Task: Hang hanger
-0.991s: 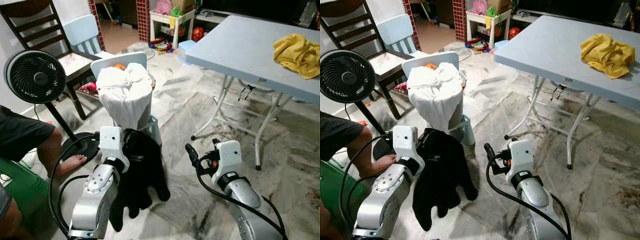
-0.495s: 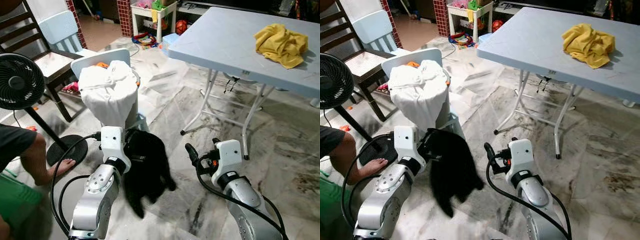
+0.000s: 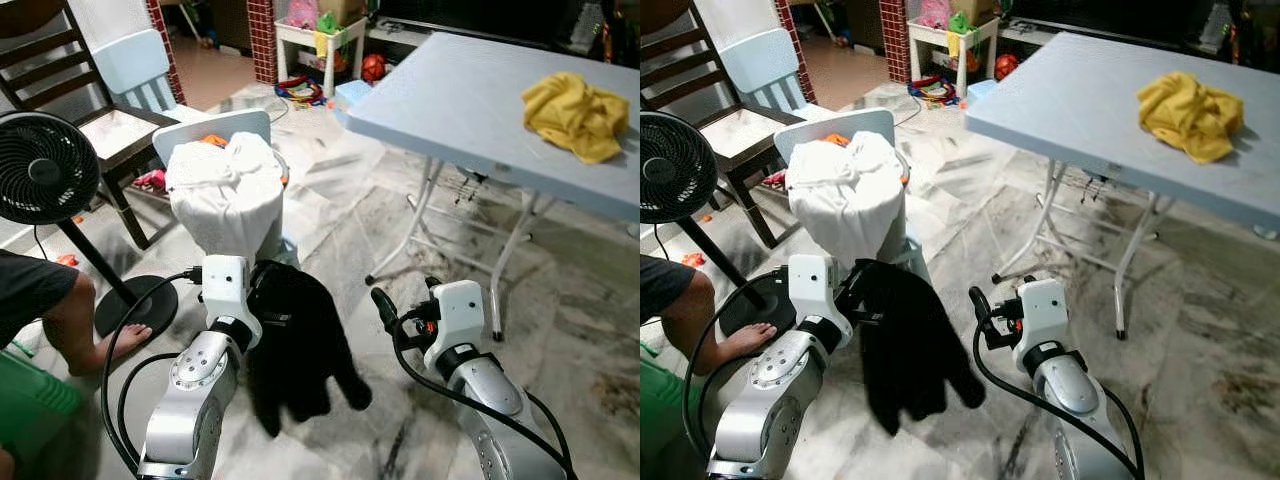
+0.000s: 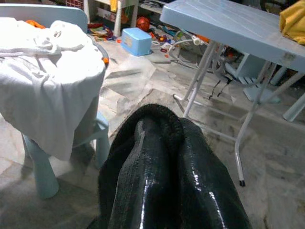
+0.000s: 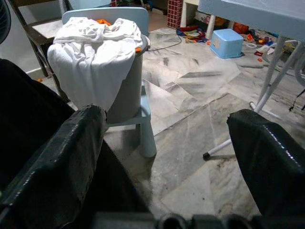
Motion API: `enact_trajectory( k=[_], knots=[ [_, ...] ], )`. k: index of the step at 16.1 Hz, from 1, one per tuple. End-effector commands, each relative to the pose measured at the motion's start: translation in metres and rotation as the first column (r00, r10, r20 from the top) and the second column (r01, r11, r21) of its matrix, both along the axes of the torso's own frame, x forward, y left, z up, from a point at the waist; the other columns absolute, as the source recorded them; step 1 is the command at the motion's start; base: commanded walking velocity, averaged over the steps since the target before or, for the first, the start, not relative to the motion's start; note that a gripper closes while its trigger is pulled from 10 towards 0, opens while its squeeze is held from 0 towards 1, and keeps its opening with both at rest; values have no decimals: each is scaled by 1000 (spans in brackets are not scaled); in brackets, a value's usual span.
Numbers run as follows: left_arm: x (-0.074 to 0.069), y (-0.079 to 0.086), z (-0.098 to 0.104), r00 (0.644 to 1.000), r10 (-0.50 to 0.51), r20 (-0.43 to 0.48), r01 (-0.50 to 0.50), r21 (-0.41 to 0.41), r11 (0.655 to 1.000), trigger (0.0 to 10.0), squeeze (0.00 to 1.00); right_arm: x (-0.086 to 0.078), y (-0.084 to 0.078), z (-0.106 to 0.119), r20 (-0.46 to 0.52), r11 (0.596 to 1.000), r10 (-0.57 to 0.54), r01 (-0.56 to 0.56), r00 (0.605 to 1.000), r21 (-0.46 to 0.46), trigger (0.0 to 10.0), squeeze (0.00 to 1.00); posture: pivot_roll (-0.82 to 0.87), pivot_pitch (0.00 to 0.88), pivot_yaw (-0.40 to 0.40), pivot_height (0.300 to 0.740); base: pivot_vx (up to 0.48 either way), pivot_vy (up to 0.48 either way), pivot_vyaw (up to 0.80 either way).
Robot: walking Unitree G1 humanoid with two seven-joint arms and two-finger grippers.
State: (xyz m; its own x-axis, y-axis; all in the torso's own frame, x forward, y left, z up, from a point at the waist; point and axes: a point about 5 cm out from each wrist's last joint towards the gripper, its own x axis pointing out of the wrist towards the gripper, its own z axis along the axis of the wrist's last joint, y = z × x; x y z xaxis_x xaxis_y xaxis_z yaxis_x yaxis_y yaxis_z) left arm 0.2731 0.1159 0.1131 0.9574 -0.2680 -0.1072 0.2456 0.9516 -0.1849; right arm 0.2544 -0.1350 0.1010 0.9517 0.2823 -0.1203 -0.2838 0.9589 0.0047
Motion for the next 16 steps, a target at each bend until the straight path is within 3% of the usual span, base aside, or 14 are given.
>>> enact_trajectory(
  k=[1,12,16],
  knots=[
    [2,0,8,999,4,41,-4,-4,1000,10000,0,1,0,2,4,1000,3,-3,1000,-2,10000,0,-46,50,4,740,371,0,0],
    [1,-3,6,999,1,34,0,-13,1000,10000,0,-1,-2,2,-1,1000,2,-2,1000,-6,10000,0,-53,55,0,740,359,0,0],
    [0,-4,6,999,-2,33,2,-12,1000,10000,0,-1,-2,1,-7,1000,4,-4,1000,-6,10000,0,-52,59,1,740,344,0,-531]
  ],
)
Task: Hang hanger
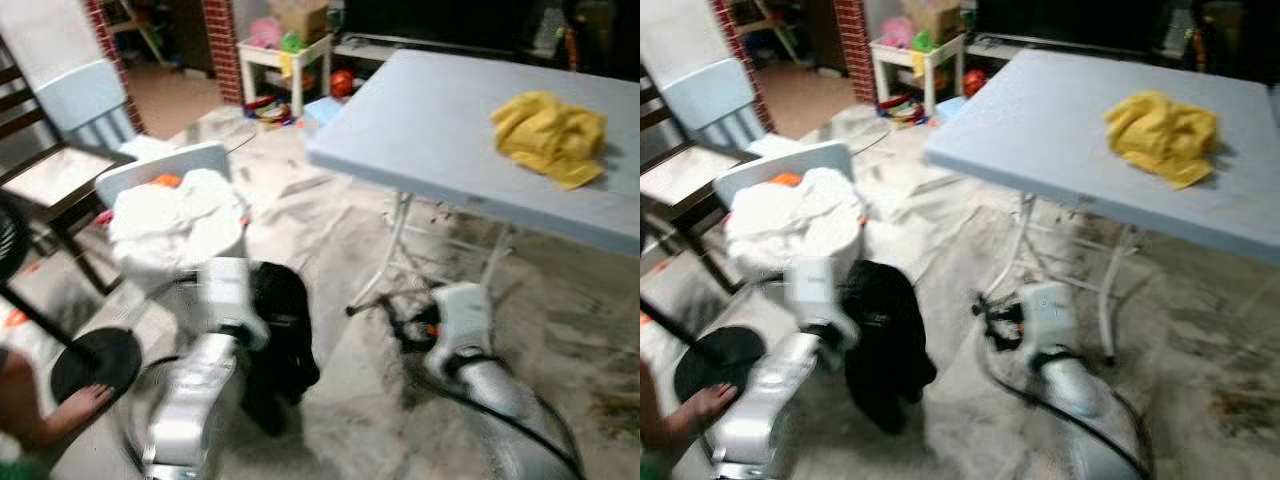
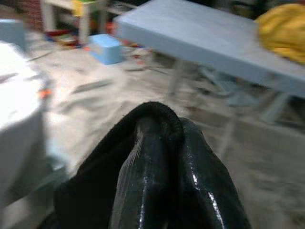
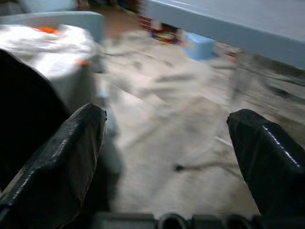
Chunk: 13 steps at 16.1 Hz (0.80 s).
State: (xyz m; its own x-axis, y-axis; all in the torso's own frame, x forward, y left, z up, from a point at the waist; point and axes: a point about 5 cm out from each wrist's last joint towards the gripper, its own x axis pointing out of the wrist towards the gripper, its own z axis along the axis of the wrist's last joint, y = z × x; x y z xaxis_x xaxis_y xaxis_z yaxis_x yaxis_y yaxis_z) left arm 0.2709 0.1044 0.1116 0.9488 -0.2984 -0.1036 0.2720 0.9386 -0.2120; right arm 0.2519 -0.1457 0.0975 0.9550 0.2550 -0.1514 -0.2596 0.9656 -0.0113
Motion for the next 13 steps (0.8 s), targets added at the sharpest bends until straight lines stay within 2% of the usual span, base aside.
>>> enact_trajectory(
  k=[1,13],
  knots=[
    [2,8,7,999,26,37,-27,14,1000,10000,0,1,9,5,18,999,28,-28,999,18,10000,0,-51,60,1,740,322,0,-456],
    [0,6,6,1000,19,24,-20,17,1000,10000,0,-2,11,2,3,999,35,-35,999,18,10000,0,-49,72,-1,740,284,0,-510]
  ],
)
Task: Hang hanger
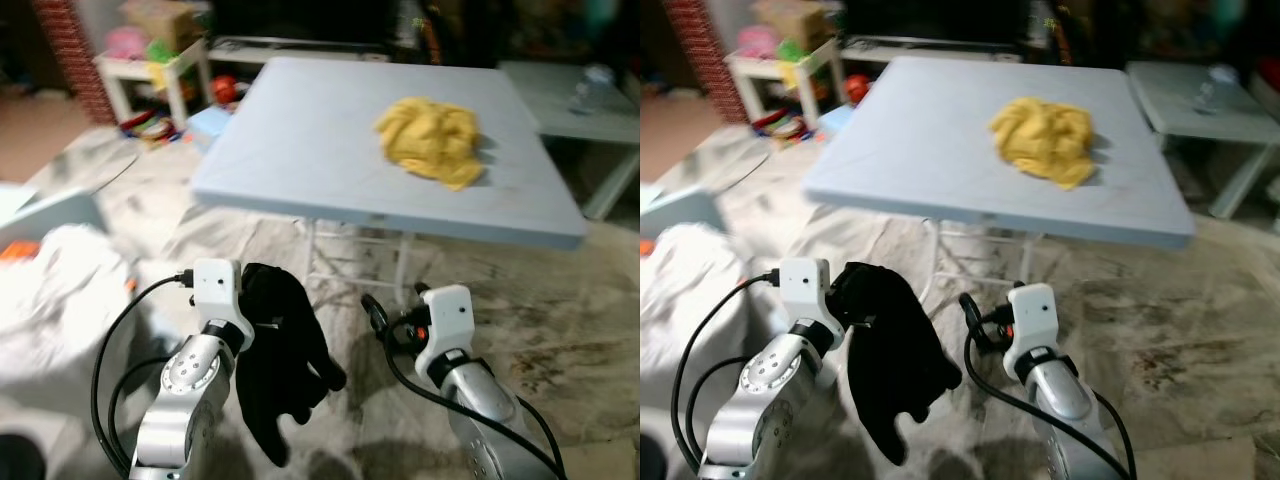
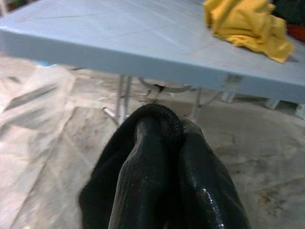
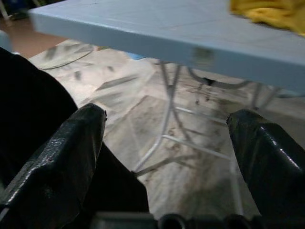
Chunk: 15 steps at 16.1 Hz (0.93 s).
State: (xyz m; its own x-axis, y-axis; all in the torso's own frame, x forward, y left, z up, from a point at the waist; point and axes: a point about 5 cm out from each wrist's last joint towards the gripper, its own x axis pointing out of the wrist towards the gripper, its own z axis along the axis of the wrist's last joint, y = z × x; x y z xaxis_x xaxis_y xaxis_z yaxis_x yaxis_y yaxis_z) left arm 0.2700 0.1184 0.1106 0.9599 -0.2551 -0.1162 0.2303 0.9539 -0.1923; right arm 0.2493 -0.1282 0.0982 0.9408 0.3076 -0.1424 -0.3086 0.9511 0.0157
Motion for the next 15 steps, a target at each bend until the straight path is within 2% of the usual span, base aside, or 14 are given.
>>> enact_trajectory(
  k=[1,9,15],
  knots=[
    [0,-8,7,999,-23,29,23,-3,1000,10000,0,1,-6,1,0,1000,-13,13,1000,-10,10000,0,-48,73,-2,740,255,0,-600],
    [2,-10,7,999,-35,27,35,-1,999,10000,0,3,-3,1,1,1000,-9,9,1000,-5,10000,0,-46,62,5,740,244,0,-774],
    [3,-10,5,1000,-27,12,26,9,1000,10000,0,5,-4,2,5,1000,-10,10,1000,-6,10000,0,-46,58,4,740,0,0,-686]
  ],
)
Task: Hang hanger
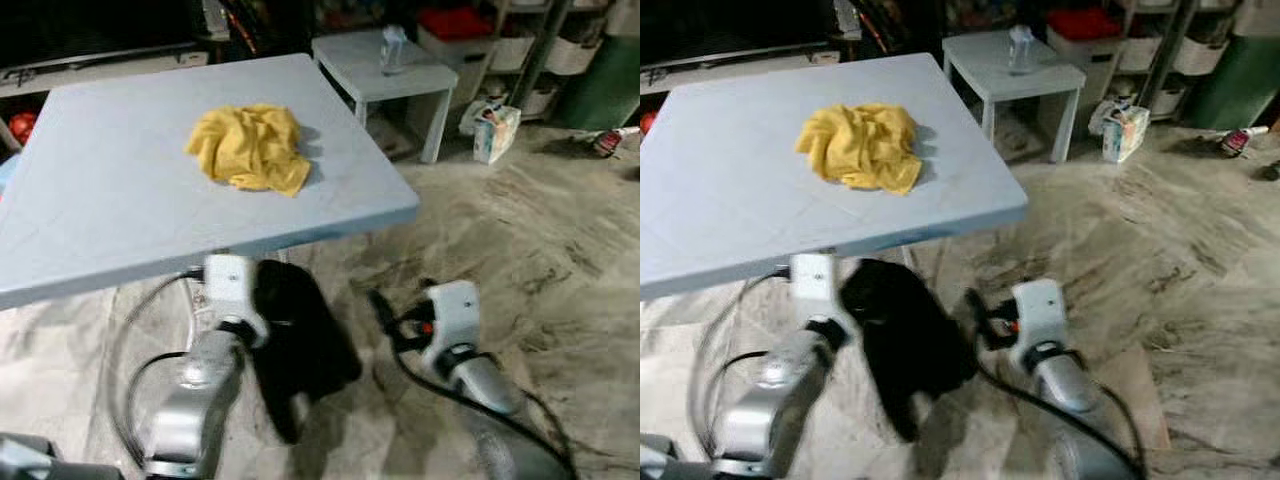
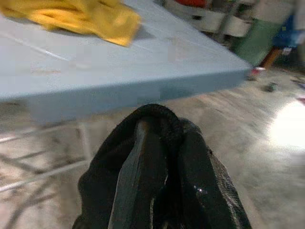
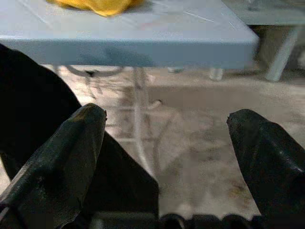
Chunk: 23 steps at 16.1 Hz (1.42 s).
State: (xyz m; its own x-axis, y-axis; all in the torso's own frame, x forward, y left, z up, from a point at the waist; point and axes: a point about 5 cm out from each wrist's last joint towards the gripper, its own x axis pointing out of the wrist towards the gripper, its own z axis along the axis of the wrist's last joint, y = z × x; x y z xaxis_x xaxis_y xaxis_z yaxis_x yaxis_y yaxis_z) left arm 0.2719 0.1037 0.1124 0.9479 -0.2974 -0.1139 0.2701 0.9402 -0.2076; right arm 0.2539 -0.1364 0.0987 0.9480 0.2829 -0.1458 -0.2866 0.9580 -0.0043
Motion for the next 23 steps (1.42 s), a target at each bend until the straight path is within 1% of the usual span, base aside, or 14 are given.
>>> enact_trajectory(
  k=[1,2,5,8,12,23],
  knots=[
    [1,5,2,999,32,2,-32,18,999,10000,0,0,4,1,3,1000,13,-13,1000,14,10000,0,-46,58,4,740,0,0,0],
    [2,5,1,998,56,-6,-56,9,998,10000,0,0,4,0,2,1000,12,-12,1000,14,10000,0,-45,57,3,740,0,0,0],
    [4,3,1,998,57,-13,-58,-19,998,10000,0,0,5,1,5,1000,14,-14,1000,12,10000,0,-48,54,2,740,0,0,0],
    [5,1,-1,998,53,-33,-53,-15,998,10000,0,1,3,1,7,1000,12,-12,1000,7,10000,0,-53,51,0,740,0,0,0],
    [6,0,-1,998,52,-40,-53,-28,998,10000,0,2,2,2,6,1000,9,-9,1000,4,10000,0,-57,49,-3,740,0,0,0],
    [5,0,-1,998,36,-42,-37,-29,999,10000,0,0,4,1,2,1000,7,-7,1000,7,10000,0,-52,55,4,740,0,344,0]
  ],
)
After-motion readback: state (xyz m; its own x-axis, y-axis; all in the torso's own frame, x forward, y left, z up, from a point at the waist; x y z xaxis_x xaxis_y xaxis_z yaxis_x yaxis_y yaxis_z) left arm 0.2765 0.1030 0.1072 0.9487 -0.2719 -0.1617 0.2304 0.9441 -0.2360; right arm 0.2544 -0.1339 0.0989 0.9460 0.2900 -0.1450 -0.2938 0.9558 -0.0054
